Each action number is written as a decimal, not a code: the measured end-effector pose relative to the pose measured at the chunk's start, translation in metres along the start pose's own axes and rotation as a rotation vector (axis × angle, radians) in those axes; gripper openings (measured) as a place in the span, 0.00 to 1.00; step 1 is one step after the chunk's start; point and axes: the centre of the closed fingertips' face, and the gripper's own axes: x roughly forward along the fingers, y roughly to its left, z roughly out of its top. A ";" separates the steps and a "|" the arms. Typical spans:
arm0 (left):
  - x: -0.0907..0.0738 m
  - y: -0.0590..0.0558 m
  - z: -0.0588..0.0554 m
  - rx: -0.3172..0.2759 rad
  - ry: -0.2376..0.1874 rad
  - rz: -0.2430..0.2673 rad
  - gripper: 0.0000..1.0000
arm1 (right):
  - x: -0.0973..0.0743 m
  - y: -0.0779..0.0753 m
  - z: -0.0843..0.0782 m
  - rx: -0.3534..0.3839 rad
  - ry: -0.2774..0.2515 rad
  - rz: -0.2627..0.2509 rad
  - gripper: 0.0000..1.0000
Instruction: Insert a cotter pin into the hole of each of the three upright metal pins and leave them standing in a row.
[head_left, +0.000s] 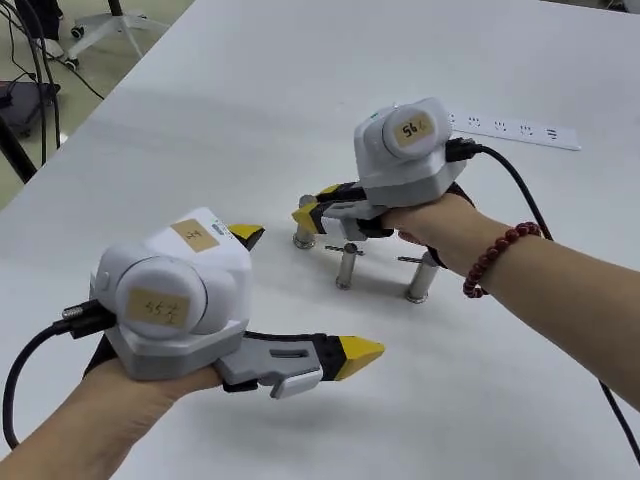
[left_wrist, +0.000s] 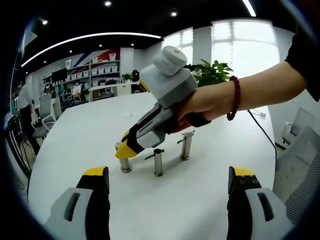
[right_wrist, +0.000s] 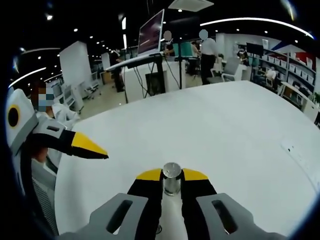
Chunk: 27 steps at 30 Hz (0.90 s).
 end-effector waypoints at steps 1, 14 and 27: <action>0.000 0.000 0.000 0.000 -0.001 0.000 0.98 | -0.001 -0.001 -0.001 0.002 0.002 -0.004 0.08; 0.000 -0.002 0.002 -0.003 -0.006 -0.002 0.98 | -0.032 -0.023 -0.014 0.032 0.023 -0.072 0.08; 0.001 -0.005 0.003 0.000 -0.005 -0.009 0.98 | -0.067 -0.051 -0.036 0.052 0.040 -0.161 0.08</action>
